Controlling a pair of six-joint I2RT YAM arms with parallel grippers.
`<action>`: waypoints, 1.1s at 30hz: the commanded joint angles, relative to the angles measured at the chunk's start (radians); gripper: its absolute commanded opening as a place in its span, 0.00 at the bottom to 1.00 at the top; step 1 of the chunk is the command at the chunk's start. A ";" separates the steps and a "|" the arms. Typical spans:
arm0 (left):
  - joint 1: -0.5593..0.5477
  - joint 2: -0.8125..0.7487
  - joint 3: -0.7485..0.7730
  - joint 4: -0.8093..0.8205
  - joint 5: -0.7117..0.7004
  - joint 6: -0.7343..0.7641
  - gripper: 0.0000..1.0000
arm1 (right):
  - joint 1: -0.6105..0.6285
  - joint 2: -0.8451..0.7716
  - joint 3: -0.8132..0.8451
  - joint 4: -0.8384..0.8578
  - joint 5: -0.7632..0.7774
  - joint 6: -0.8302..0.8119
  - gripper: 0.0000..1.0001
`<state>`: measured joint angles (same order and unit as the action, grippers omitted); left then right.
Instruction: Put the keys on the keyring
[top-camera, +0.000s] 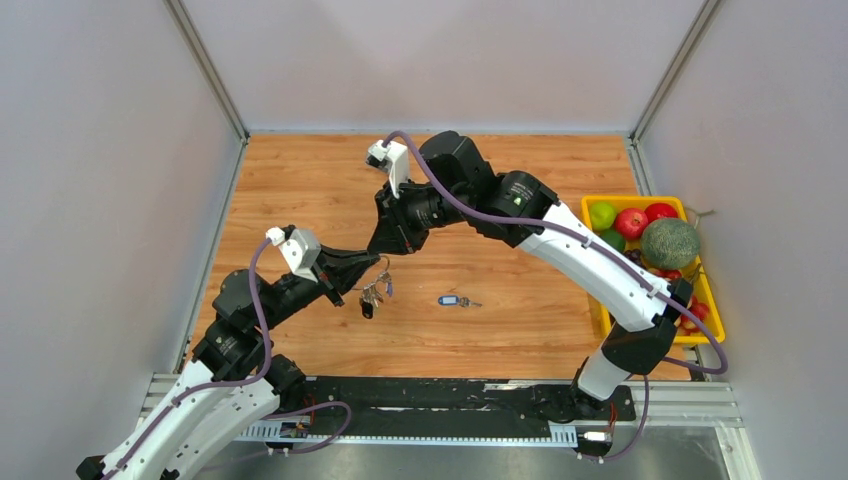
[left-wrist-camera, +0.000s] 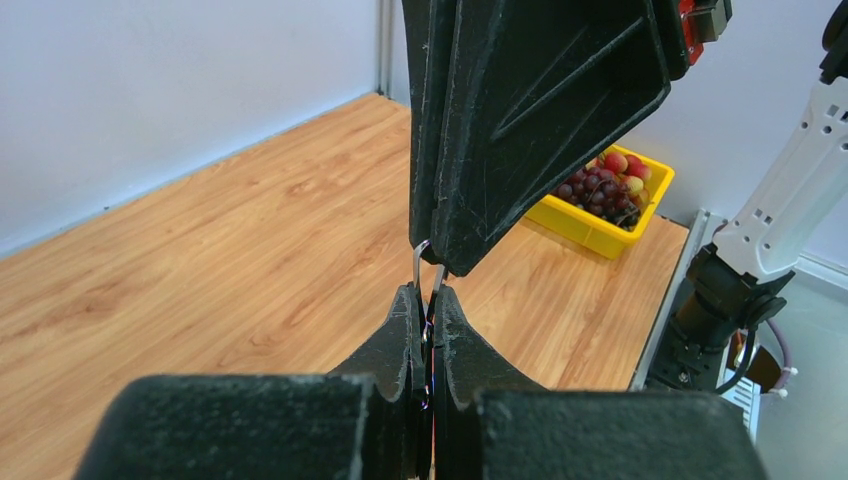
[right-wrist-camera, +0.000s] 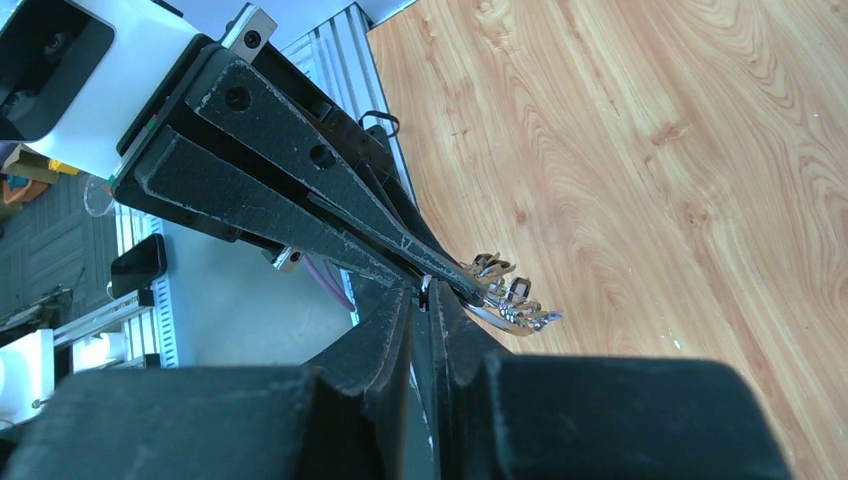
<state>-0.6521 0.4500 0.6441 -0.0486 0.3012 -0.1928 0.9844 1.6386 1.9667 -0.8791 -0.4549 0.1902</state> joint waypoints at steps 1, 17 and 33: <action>0.003 -0.008 0.032 0.043 0.000 0.000 0.00 | 0.014 0.007 0.050 0.018 0.012 -0.015 0.13; 0.003 -0.004 0.030 0.065 0.007 -0.002 0.00 | 0.025 -0.003 0.050 0.017 0.066 -0.027 0.04; 0.003 -0.006 0.029 0.065 0.006 -0.002 0.00 | 0.038 -0.010 0.066 0.018 0.098 -0.027 0.17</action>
<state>-0.6518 0.4488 0.6441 -0.0475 0.3019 -0.1928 1.0134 1.6451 1.9903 -0.8787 -0.3737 0.1726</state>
